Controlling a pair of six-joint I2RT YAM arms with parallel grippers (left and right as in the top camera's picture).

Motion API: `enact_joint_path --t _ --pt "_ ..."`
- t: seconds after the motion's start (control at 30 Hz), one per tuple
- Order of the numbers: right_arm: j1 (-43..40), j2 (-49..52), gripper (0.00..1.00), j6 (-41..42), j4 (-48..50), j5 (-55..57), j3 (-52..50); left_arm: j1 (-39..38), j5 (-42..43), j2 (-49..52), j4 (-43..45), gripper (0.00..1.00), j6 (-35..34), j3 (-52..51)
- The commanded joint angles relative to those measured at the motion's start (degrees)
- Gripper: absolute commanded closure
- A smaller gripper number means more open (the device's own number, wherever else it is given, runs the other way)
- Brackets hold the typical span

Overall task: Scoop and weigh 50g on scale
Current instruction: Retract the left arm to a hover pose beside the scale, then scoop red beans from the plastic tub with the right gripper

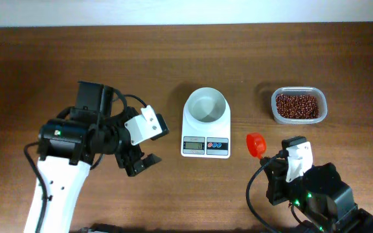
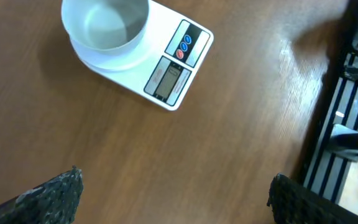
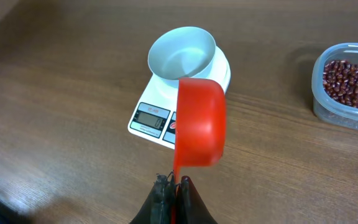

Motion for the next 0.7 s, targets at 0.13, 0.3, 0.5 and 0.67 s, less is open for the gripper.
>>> enact_joint_path --t 0.13,0.3,0.5,0.67 --pt "0.2 -0.3 0.96 -0.7 0.2 0.2 1.2 0.3 3.5 -0.1 3.0 0.01 0.4 -2.2" --pt "0.2 -0.2 0.96 -1.1 -0.4 1.8 1.4 0.2 3.5 -0.1 2.3 0.01 0.4 -2.2" --pt "-0.5 10.8 0.96 -2.4 -7.1 10.0 9.6 0.2 3.5 -0.1 2.2 0.01 0.4 -2.2" --pt "-17.6 32.1 0.96 -6.9 -12.9 13.1 23.1 0.2 3.5 -0.1 2.2 0.01 0.4 -2.2"
